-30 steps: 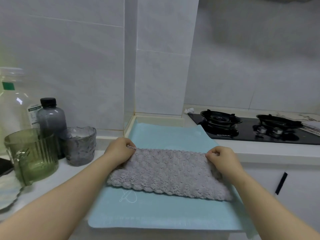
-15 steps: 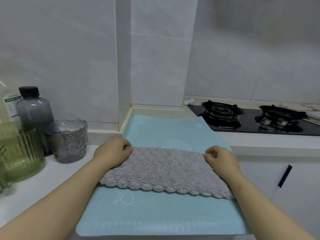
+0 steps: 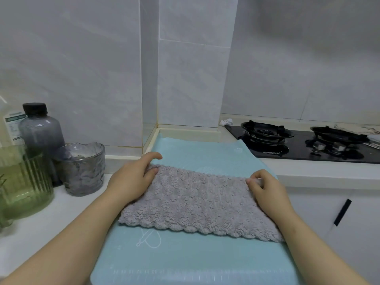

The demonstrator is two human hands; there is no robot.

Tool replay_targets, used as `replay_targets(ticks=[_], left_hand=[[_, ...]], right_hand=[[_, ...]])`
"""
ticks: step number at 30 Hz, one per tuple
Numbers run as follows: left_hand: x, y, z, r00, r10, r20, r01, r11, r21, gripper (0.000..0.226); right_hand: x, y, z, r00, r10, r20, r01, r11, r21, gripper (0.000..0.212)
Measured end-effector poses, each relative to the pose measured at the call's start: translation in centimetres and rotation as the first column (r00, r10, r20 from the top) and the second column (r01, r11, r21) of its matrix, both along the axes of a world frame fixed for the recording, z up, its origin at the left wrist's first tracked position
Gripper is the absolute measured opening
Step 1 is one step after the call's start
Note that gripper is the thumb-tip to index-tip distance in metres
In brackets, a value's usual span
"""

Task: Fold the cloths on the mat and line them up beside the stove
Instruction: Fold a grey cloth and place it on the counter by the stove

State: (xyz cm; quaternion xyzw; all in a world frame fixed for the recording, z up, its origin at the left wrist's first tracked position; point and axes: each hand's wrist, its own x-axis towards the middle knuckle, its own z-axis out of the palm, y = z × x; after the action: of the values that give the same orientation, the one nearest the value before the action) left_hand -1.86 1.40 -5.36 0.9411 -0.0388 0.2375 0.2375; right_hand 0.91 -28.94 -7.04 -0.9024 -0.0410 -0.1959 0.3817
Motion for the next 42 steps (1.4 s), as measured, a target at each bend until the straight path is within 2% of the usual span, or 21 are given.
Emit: replay_targets(ticks=[4, 7, 9, 11, 13, 16, 18, 20, 22, 24, 26, 29, 32, 37, 42], left_hand=[[1.2, 0.2, -0.2, 0.997, -0.077, -0.008, 0.074, 0.979, -0.189, 0.026], [2.0, 0.0, -0.5, 1.000, -0.015, -0.007, 0.014, 0.974, -0.228, 0.028], [2.3, 0.0, -1.1, 1.000, 0.021, -0.018, -0.023, 0.986, -0.167, 0.024], [2.3, 0.0, -1.7, 0.998, 0.036, -0.058, -0.040, 0.997, -0.064, 0.022], [1.9, -0.1, -1.7, 0.995, 0.066, -0.075, -0.068, 0.998, -0.020, 0.026], [0.6, -0.5, -0.7, 0.988, 0.109, 0.105, -0.112, 0.994, 0.019, 0.031], [-0.6, -1.3, 0.4, 0.979, 0.025, 0.201, -0.031, 0.999, 0.031, 0.030], [-1.7, -3.0, 1.1, 0.984, -0.149, 0.097, 0.147, 0.989, 0.024, 0.034], [-2.6, -5.0, 0.8, 0.955, -0.274, -0.115, 0.280, 0.959, 0.037, 0.039], [-3.0, -6.3, -0.3, 0.917, -0.240, -0.318, 0.297, 0.944, 0.142, 0.043], [-3.1, -6.9, -1.2, 0.894, -0.142, -0.426, 0.280, 0.918, 0.282, 0.046], [-3.4, -7.2, -1.5, 0.885, -0.096, -0.456, 0.290, 0.879, 0.378, 0.046], [-3.2, -7.2, -0.5, 0.859, -0.093, -0.503, 0.307, 0.880, 0.362, 0.046], [-2.2, -10.0, 1.0, 0.935, -0.115, -0.334, 0.213, 0.938, 0.273, 0.044], [-2.3, -12.1, -1.6, 0.865, -0.044, -0.500, 0.265, 0.886, 0.380, 0.053]], right_hand=[[0.6, 0.3, 1.3, 0.998, 0.013, 0.055, -0.013, 1.000, -0.006, 0.007], [1.6, 0.9, 2.7, 0.995, 0.020, 0.095, -0.021, 1.000, 0.007, 0.020], [2.3, 1.4, 3.0, 0.999, 0.036, 0.037, -0.035, 0.999, -0.030, 0.033], [2.7, 1.8, 2.6, 0.994, 0.036, -0.099, -0.048, 0.991, -0.127, 0.044], [2.7, 1.9, 1.8, 0.980, -0.024, -0.199, -0.020, 0.976, -0.216, 0.050], [1.6, 1.6, 1.3, 0.960, -0.185, -0.210, 0.096, 0.922, -0.375, 0.052], [0.5, 1.2, 1.3, 0.942, -0.255, -0.220, 0.142, 0.893, -0.427, 0.051], [-0.5, 0.8, 1.3, 0.921, -0.289, -0.261, 0.154, 0.886, -0.438, 0.055], [-1.5, 0.6, 1.3, 0.903, -0.312, -0.293, 0.162, 0.883, -0.441, 0.054], [-2.3, 0.4, 1.3, 0.890, -0.333, -0.311, 0.171, 0.876, -0.451, 0.054], [-3.1, 0.3, 1.2, 0.882, -0.358, -0.305, 0.191, 0.866, -0.463, 0.056], [-4.2, 0.6, 0.7, 0.891, -0.408, -0.201, 0.278, 0.839, -0.467, 0.055], [-4.8, 1.0, 0.3, 0.895, -0.430, -0.116, 0.328, 0.813, -0.480, 0.053], [-4.9, 0.8, 0.4, 0.902, -0.416, -0.116, 0.322, 0.826, -0.463, 0.045], [-4.8, 0.8, 0.4, 0.905, -0.400, -0.146, 0.312, 0.856, -0.413, 0.033]])
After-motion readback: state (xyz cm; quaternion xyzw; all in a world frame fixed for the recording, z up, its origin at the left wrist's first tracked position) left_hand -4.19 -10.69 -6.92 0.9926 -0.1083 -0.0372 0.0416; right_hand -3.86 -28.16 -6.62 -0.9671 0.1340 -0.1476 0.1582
